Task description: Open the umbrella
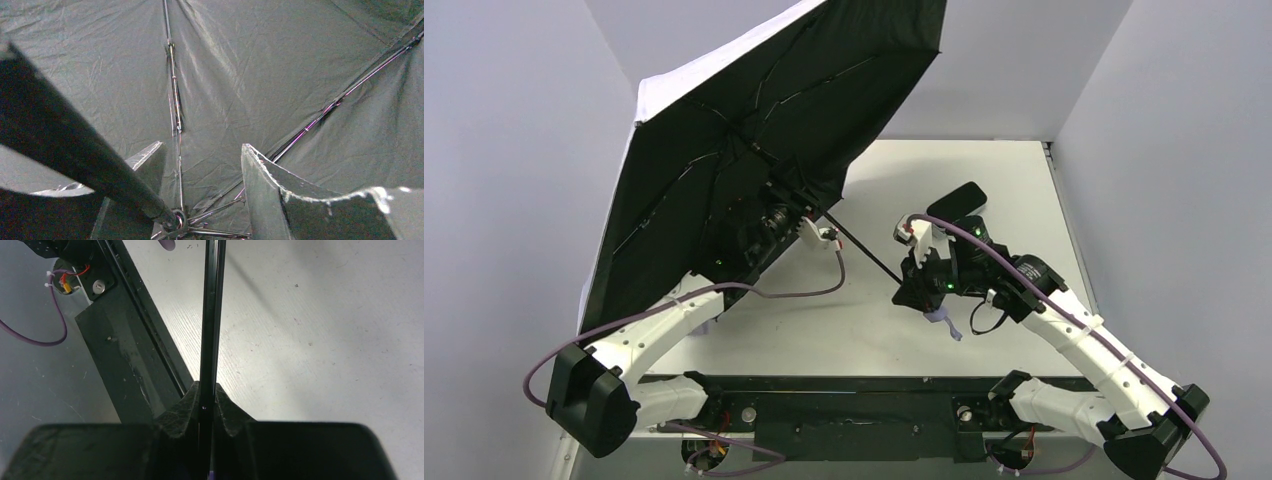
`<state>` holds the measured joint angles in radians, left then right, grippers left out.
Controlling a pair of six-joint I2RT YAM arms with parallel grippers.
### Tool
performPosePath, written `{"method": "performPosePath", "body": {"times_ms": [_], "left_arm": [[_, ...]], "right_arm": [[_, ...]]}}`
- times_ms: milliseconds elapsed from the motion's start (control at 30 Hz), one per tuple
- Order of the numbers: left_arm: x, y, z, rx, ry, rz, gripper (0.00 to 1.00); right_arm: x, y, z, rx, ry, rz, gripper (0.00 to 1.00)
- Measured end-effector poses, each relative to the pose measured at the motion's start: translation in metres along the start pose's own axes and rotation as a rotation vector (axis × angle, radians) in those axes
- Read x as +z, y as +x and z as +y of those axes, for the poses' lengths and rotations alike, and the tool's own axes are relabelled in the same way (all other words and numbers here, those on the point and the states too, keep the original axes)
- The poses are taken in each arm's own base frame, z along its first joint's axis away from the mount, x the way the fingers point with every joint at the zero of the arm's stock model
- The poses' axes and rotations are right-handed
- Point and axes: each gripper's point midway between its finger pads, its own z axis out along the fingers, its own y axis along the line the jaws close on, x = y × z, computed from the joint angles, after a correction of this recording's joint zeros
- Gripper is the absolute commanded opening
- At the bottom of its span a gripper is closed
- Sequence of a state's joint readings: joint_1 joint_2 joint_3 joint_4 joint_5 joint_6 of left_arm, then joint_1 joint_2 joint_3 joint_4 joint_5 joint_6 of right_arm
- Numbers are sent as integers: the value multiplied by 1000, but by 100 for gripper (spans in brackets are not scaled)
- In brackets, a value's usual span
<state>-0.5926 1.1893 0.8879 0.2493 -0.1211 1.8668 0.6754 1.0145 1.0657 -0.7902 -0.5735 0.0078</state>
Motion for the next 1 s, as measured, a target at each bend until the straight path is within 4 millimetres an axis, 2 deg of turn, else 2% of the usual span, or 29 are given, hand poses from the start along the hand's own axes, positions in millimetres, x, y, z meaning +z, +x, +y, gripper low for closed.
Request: {"method": "performPosePath", "body": {"times_ms": [167, 267, 333, 433, 567, 600, 633, 767, 900, 933, 967, 1000], "left_arm": [[-2, 8, -2, -19, 6, 37, 52], [-2, 21, -3, -24, 3, 68, 50], [2, 29, -3, -25, 2, 71, 45], [7, 58, 2, -11, -7, 105, 39], [17, 67, 13, 23, -45, 70, 35], [21, 68, 16, 31, -58, 57, 32], [25, 68, 19, 40, -68, 46, 23], [39, 68, 33, 58, -117, -2, 2], [50, 68, 52, 73, -171, -50, 0], [53, 68, 57, 77, -184, -59, 0], [55, 69, 62, 83, -197, -69, 0], [56, 69, 65, 88, -208, -80, 0]], "right_arm": [[1, 1, -1, -17, 1, -15, 0], [2, 2, -2, -33, 6, -25, 0], [3, -5, -5, -51, 17, -53, 0], [4, -11, -12, -62, 48, -76, 0], [6, -21, -15, -73, 63, -112, 0], [6, -23, -17, -73, 70, -119, 0], [6, -24, -18, -73, 78, -125, 0], [7, -28, -23, -66, 105, -141, 0], [6, -36, -26, -65, 123, -170, 0], [6, -39, -27, -59, 126, -182, 2], [6, -42, -27, -49, 130, -195, 17], [6, -45, -27, -39, 131, -206, 25]]}}
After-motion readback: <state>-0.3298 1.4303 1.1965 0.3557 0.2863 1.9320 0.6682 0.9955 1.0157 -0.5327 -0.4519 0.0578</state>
